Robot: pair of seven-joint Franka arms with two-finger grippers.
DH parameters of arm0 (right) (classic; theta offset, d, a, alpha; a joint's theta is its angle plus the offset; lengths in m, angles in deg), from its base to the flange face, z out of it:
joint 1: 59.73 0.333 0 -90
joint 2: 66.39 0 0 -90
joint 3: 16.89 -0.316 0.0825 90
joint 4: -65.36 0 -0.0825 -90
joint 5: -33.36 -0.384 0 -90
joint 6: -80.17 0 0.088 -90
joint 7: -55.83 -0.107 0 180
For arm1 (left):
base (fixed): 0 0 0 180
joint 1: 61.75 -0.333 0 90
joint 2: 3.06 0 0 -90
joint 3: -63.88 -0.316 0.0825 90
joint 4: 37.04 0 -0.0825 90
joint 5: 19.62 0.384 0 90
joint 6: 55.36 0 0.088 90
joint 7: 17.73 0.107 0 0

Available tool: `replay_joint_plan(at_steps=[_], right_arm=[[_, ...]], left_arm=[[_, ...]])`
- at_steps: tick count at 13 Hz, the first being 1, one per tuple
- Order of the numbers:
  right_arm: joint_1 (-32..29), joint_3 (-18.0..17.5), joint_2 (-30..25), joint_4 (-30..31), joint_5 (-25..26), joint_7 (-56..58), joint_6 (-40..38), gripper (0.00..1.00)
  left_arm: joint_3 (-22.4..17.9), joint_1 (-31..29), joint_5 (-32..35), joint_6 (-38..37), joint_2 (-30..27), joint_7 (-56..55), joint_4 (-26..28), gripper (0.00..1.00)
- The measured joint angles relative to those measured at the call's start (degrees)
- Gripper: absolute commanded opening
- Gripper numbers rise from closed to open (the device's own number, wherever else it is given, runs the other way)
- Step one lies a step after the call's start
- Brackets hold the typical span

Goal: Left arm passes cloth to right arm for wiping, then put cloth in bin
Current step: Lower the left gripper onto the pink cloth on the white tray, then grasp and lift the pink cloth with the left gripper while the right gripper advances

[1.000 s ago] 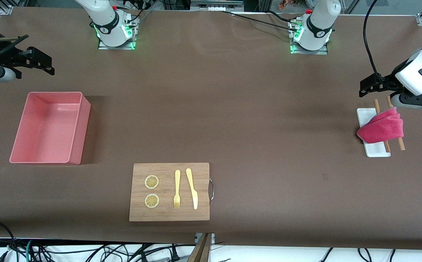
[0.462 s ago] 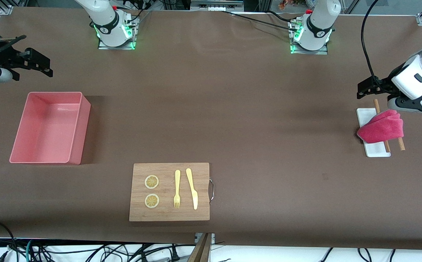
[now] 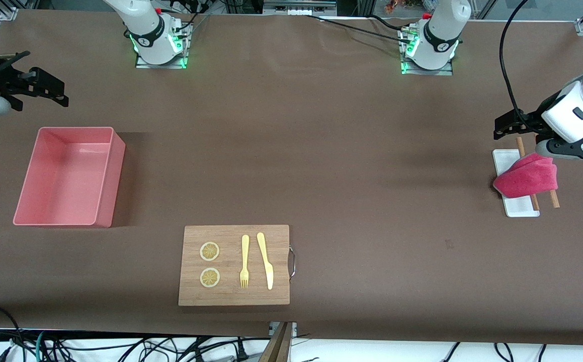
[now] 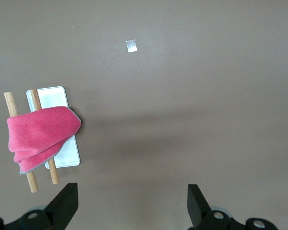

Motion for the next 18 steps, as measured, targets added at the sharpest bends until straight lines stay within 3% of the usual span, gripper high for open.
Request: replay_joint_plan(at_steps=[3, 7, 13, 18], right_arm=[[0.03, -0.17, 0.00, 0.00, 0.00, 0.05, -0.02, 1.00], [0.05, -0.27, -0.01, -0.84, -0.02, 0.28, 0.24, 1.00], [0.04, 0.09, -3.06, -7.25, -0.02, 0.40, -5.46, 1.00], [0.10, -0.87, -9.33, -8.89, -0.20, 0.46, -7.87, 1.00]], left_arm=[[-0.44, -0.12, 0.07, -0.18, 0.07, 0.86, -0.02, 1.00], [-1.00, -4.59, 0.24, -0.58, 1.05, 14.86, 0.06, 1.00], [-1.35, -19.91, -0.22, 3.14, 7.81, 48.18, 0.13, 1.00], [-1.51, -35.82, -12.22, 6.77, 16.50, 81.27, 0.06, 1.00]])
